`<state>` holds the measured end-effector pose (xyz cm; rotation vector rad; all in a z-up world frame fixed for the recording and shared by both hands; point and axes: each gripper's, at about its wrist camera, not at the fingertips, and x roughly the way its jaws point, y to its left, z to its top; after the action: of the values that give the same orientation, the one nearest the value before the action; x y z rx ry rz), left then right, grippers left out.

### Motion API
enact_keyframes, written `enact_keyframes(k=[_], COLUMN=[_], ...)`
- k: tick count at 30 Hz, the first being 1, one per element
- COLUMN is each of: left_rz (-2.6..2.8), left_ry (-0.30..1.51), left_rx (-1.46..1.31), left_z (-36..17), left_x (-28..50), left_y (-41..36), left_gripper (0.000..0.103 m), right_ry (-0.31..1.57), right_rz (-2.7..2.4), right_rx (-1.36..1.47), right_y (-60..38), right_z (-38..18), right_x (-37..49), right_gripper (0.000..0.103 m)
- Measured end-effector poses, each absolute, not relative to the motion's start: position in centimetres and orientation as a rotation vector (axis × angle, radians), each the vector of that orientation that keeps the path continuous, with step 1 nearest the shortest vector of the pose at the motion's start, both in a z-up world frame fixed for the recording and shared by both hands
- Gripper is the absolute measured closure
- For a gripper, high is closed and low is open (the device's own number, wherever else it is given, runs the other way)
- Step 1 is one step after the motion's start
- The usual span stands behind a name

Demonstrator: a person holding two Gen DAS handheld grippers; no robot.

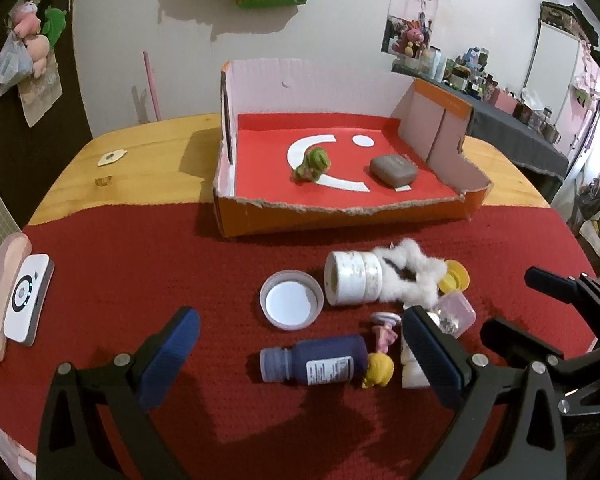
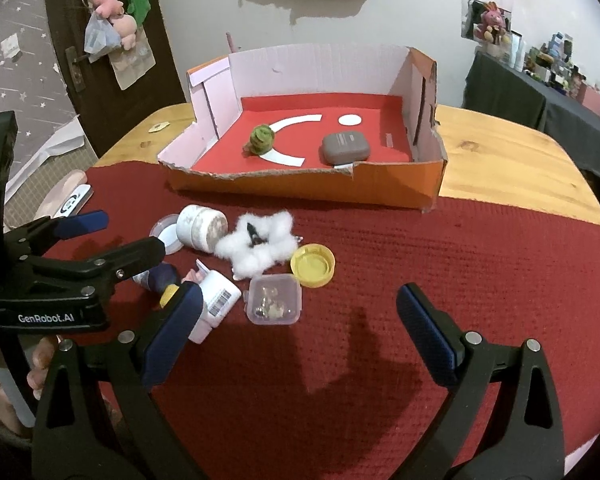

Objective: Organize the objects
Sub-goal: 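Withdraw both grippers from the box back toward the remaining items, then grasp the navy blue bottle with the left gripper while the right grasps the clear plastic box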

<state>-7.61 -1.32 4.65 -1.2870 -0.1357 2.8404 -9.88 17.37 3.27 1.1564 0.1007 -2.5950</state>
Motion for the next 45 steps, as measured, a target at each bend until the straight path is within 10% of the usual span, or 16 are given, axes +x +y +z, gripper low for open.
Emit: enact_keyframes(k=[38, 45], left_rz=[2.866, 2.914], left_ry=[-0.164, -0.155], left_rx=[-1.398, -1.390], left_z=[0.8, 0.6], left_x=[-7.0, -7.1], left_y=[-3.1, -2.7], left_gripper=[0.000, 0.004], right_ry=[0.133, 0.156], right_rz=[-2.552, -2.577], right_rx=[1.230, 1.214], right_y=[16.2, 15.9], right_z=[-0.1, -0.2], right_x=[-11.1, -11.1], right_gripper=[0.034, 0.060])
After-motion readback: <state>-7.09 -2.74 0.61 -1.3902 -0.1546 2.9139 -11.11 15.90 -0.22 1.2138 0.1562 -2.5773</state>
